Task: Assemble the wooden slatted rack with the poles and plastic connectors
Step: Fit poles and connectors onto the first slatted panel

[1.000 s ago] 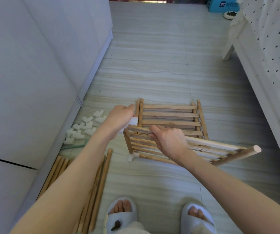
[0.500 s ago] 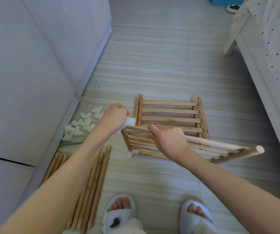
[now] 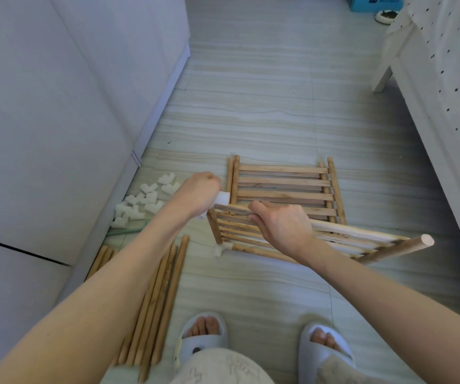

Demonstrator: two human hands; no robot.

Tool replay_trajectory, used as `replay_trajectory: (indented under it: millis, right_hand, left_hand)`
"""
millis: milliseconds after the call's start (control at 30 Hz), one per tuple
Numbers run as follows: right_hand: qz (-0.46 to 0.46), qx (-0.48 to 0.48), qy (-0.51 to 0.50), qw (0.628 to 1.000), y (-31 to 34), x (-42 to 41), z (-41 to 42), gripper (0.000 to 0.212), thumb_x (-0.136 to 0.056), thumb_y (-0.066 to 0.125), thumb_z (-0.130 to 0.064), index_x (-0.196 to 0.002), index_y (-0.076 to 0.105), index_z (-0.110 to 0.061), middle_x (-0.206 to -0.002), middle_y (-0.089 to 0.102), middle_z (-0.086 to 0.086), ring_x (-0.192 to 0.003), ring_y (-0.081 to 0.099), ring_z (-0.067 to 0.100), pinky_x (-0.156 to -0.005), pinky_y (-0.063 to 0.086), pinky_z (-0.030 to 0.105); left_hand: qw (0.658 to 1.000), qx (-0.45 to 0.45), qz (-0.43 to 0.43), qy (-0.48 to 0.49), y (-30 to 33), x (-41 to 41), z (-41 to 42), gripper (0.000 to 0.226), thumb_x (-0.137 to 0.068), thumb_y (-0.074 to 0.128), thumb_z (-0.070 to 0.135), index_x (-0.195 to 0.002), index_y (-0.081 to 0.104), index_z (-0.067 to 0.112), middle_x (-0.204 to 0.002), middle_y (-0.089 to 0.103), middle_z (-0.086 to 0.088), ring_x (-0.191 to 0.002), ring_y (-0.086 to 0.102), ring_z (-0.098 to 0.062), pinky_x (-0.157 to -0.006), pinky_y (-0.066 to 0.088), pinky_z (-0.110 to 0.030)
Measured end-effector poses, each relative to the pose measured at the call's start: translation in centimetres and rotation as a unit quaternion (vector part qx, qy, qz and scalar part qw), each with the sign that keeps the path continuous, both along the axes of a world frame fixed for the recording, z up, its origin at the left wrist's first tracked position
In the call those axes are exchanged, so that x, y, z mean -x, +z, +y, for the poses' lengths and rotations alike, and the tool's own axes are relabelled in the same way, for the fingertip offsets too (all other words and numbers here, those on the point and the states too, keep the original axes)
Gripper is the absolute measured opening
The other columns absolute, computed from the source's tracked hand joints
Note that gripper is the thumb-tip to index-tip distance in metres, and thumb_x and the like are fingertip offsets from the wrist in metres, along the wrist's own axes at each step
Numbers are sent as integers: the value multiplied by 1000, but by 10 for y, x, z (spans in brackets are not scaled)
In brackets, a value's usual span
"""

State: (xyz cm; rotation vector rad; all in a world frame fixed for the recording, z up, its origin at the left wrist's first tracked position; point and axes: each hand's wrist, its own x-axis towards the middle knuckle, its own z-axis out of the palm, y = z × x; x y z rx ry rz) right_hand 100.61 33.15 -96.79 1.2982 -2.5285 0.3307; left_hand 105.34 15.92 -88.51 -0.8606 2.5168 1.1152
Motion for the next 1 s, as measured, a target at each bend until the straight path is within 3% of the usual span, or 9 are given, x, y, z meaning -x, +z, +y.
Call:
replay_trajectory:
  millis: [67, 200, 400, 533, 600, 667, 733, 800, 1000]
  right_hand:
    - [-3, -2, 6, 1000, 2, 2, 1, 31, -89, 35, -34, -73, 55, -16, -53, 54, -5, -29, 44, 22, -38, 9, 12]
    - [0, -3, 16, 1000, 4, 6, 1, 31, -89, 35, -33, -73, 54, -16, -47, 51, -5, -28, 41, 23, -43, 1, 11]
    - [-3, 5, 7, 1000, 6, 3, -1, 30, -87, 37, -33, -71, 55, -16, -46, 51, -4, -28, 42, 23, -37, 9, 14]
    - [-14, 0, -1, 1000, 4, 2, -2, 24, -87, 45, -32, -71, 54, -16, -46, 51, -4, -29, 44, 23, -34, 18, 17]
    - [-23, 4, 10, 1000, 0, 6, -2, 27, -90, 41, -34, -74, 52, -16, -49, 54, -4, -32, 47, 26, -36, 19, 18]
    - [-21, 3, 14, 1000, 1, 7, -1, 25, -89, 43, -34, -74, 53, -16, -48, 54, -3, -31, 47, 26, -37, 14, 16]
    - [-11, -11, 16, 1000, 4, 6, -1, 19, -84, 53, -31, -72, 54, -16, -45, 52, -4, -29, 45, 24, -40, 2, 13]
    - [-5, -20, 18, 1000, 5, 7, 0, 21, -86, 50, -32, -72, 54, -17, -45, 52, -4, -29, 44, 23, -41, -1, 14]
    - [-33, -14, 30, 999, -4, 10, 2, 33, -92, 31, -38, -79, 52, -16, -50, 58, -2, -35, 50, 27, -38, 20, 19]
  left_hand:
    - [1000, 5, 5, -3, 2, 0, 0, 25, -85, 40, 8, -96, 61, 3, -74, 56, -8, -64, 49, -21, -47, 32, -26]
    - [999, 16, 28, -18, 1, 0, 0, 25, -87, 40, 13, -95, 60, 2, -79, 57, -10, -65, 49, -21, -44, 31, -23]
    - [995, 23, 88, -31, -3, -6, 0, 29, -87, 43, 22, -87, 60, -1, -84, 59, -13, -70, 47, -22, -57, 35, -30]
    - [986, 4, 165, -5, -8, -12, 4, 31, -93, 45, 46, -97, 59, 18, -96, 66, -4, -89, 60, -17, -77, 46, -34]
    - [988, -46, 144, -45, -8, -22, 1, 33, -90, 49, 52, -109, 51, 26, -113, 60, 3, -106, 52, -10, -83, 39, -30]
    - [984, -117, 94, -96, -8, -30, -10, 37, -86, 57, 47, -118, 43, 33, -129, 49, 3, -117, 39, -7, -90, 31, -26]
    - [975, -172, 62, -127, -8, -35, -20, 35, -88, 62, 34, -115, 41, 40, -137, 44, -3, -120, 44, -12, -97, 34, -29]
    - [970, -193, 62, -130, -9, -36, -24, 33, -91, 58, 20, -108, 42, 43, -136, 46, -6, -116, 50, -16, -101, 38, -32]
    - [971, -184, 64, -136, -14, -30, -25, 38, -86, 52, 11, -115, 39, 32, -136, 47, -4, -114, 40, -12, -79, 36, -16]
